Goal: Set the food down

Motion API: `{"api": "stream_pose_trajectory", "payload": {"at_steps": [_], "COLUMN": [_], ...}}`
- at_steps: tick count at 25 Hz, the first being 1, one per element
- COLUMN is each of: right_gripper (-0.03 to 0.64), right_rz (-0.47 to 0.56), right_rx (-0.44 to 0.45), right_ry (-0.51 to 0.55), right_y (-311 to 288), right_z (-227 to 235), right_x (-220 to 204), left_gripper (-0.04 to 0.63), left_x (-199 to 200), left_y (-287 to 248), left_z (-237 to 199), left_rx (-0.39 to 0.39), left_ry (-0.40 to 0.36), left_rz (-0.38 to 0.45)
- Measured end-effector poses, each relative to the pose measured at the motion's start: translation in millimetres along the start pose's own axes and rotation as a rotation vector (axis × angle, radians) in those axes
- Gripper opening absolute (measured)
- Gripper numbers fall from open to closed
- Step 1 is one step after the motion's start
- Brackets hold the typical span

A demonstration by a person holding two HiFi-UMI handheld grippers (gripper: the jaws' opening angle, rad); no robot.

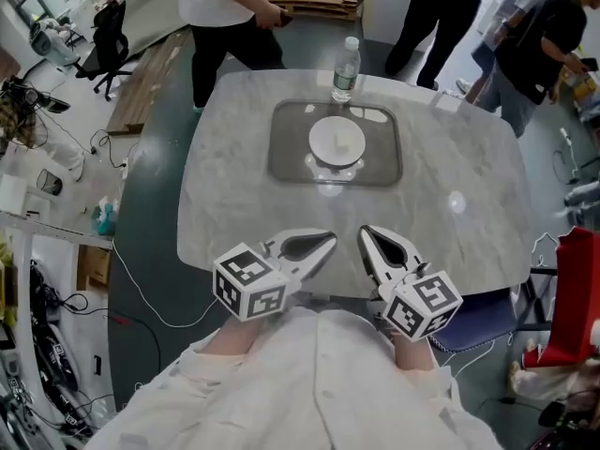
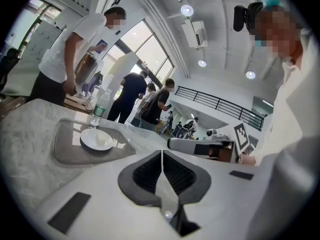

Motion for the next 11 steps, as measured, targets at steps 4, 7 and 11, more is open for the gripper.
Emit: {"api": "stream_pose_trajectory", "payload": {"at_steps": [4,7,11], "right_gripper": [0.002,0.002,0.002], "right_rz": [-0.004,-0.004,-0.014], "right_rx": [0.004,0.006,0.003], "right_ry": [0.007,0.009,0.014], "right_y": [-1.7,-2.6,-3.0], "right_z": [0.1,2.9,5.3], "right_x": [-0.9,-0.3,-1.5], "left_gripper": [0.023,0.023,0.023], "left_x": [0.9,2.4,3.2], "left_y": [-2.4,-6.7,-10.8], "left_z": [-1.4,-3.5,-5.0], "left_rx": [-0.011,-0.022,-0.022], "left_ry": [-0.003,0.002,0.0], "left_rz": [-0.003,-0.005,-0.013]}}
Point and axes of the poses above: the fingertips, and each gripper's own axes: y backward along the fingers, z to its right, x out of its top, the point moved 9 cm from there along y, backward along the fingers, and after that the axes turned 11 degrees about x, right-handed, at the moved point
